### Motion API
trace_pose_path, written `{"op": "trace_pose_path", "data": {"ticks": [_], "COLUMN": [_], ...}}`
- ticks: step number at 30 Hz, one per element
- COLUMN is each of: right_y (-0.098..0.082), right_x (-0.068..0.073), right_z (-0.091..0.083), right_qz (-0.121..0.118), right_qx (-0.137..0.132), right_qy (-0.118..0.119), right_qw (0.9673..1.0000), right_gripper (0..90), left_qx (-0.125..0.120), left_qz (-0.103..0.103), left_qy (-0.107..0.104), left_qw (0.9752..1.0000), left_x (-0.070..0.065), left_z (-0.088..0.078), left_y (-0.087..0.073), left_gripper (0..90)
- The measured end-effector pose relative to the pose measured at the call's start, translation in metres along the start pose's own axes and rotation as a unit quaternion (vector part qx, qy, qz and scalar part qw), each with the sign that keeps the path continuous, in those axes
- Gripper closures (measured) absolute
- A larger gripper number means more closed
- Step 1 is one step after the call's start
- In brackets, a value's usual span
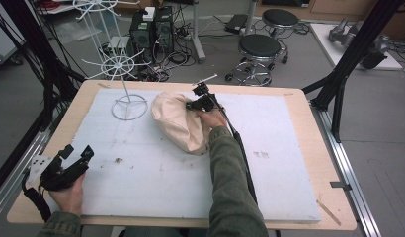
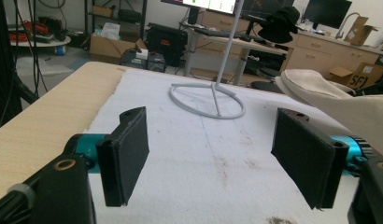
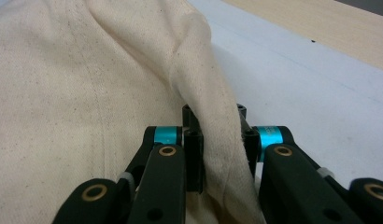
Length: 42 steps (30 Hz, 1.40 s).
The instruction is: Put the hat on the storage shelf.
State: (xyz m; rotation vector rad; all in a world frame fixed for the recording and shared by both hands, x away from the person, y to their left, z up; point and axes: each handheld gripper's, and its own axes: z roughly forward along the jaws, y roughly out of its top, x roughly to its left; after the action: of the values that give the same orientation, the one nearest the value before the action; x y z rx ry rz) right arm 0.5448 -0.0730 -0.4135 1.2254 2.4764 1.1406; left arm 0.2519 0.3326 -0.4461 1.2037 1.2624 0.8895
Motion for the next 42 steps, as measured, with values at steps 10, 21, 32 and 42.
{"op": "trace_pose_path", "data": {"ticks": [10, 21, 32, 42], "right_y": [0.008, 0.012, 0.009, 0.007], "right_x": [0.006, 0.006, 0.005, -0.001], "right_z": [-0.024, -0.054, -0.085, -0.113], "right_qz": [-0.008, -0.005, 0.006, 0.014], "right_qx": [-0.039, -0.09, -0.161, -0.224], "right_qy": [0.027, 0.068, 0.128, 0.149], "right_qw": [0.9988, 0.9936, 0.9786, 0.9632], "right_gripper": [78.1, 78.0, 77.4, 76.8], "left_qx": [-0.001, -0.004, -0.005, -0.007], "left_qz": [0.001, 0.003, 0.005, 0.004], "left_qy": [0.001, 0.003, 0.004, 0.006], "left_qw": [1.0, 1.0, 1.0, 0.9999], "left_x": [0.0, -0.001, -0.001, -0.002], "left_z": [0.0, -0.001, -0.001, -0.002], "left_y": [0.0, 0.0, 0.001, 0.001], "left_gripper": [27.2, 27.5, 27.8, 27.8]}}
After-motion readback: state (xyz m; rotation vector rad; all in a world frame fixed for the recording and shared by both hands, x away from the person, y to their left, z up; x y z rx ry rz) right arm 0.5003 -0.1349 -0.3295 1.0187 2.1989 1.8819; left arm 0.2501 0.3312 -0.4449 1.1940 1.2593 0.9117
